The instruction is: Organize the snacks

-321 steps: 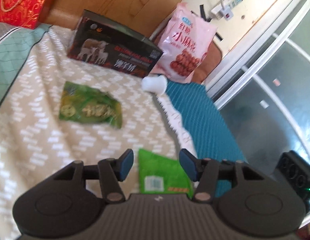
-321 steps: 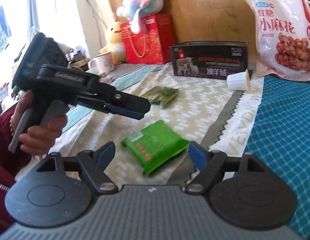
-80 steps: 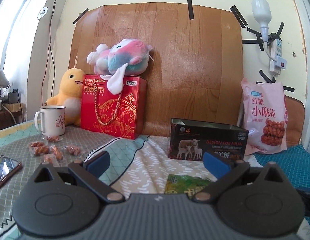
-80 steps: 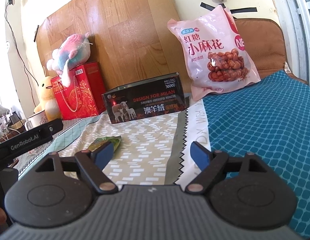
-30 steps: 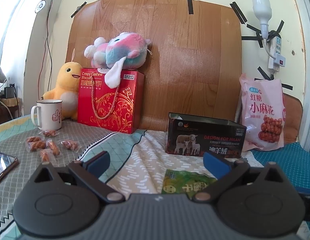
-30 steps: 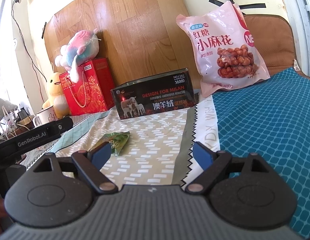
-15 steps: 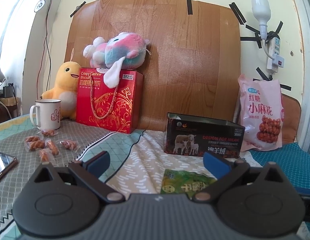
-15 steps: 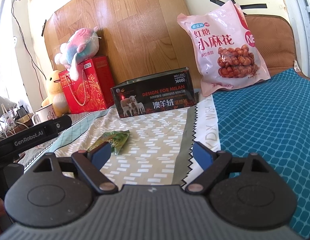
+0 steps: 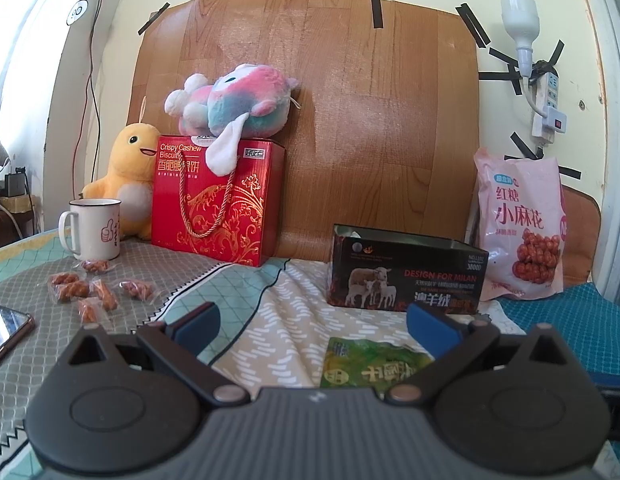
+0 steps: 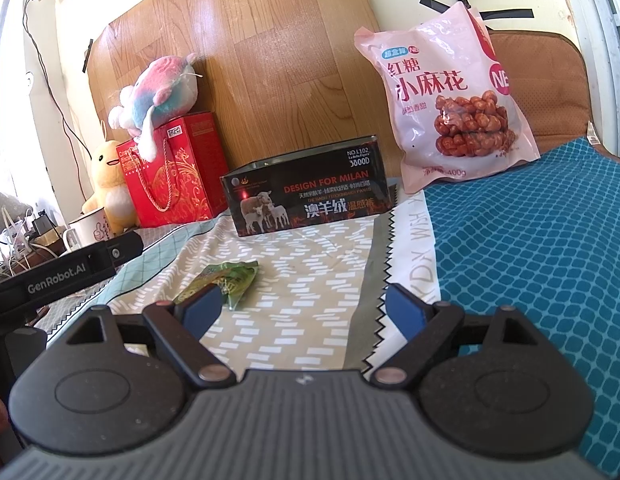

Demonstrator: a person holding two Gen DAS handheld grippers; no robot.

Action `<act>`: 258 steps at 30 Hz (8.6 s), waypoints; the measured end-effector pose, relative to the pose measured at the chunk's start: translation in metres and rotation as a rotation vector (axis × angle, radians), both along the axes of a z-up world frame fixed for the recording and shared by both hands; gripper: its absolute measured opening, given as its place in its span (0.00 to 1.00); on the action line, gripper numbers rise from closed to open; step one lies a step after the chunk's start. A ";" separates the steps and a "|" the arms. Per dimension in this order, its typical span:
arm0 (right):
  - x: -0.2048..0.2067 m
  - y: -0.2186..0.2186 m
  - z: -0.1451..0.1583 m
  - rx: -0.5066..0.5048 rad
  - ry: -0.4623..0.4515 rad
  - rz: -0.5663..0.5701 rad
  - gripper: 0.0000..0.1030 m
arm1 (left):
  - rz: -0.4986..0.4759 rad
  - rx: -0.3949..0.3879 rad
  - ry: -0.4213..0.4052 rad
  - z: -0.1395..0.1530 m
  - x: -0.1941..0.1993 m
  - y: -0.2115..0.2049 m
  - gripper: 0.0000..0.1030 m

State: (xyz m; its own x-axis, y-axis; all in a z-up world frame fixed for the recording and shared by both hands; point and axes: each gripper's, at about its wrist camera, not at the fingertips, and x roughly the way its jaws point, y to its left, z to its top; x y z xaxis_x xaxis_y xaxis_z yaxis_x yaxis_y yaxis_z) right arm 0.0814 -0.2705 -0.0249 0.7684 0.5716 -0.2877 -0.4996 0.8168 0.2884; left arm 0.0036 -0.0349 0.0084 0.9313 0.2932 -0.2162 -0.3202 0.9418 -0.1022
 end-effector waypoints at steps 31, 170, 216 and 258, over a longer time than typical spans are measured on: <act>-0.002 0.002 0.001 -0.011 -0.011 0.001 0.88 | -0.013 -0.024 0.071 0.000 -0.001 0.011 1.00; 0.003 -0.002 0.032 0.219 0.173 -0.037 0.98 | -0.025 0.113 0.399 0.038 0.049 -0.025 1.00; 0.005 -0.008 0.031 0.238 0.169 -0.071 0.99 | 0.078 0.370 0.415 0.024 0.057 -0.047 1.00; 0.004 -0.021 0.032 0.263 0.145 -0.143 1.00 | -0.139 0.306 0.462 0.029 0.032 -0.077 1.00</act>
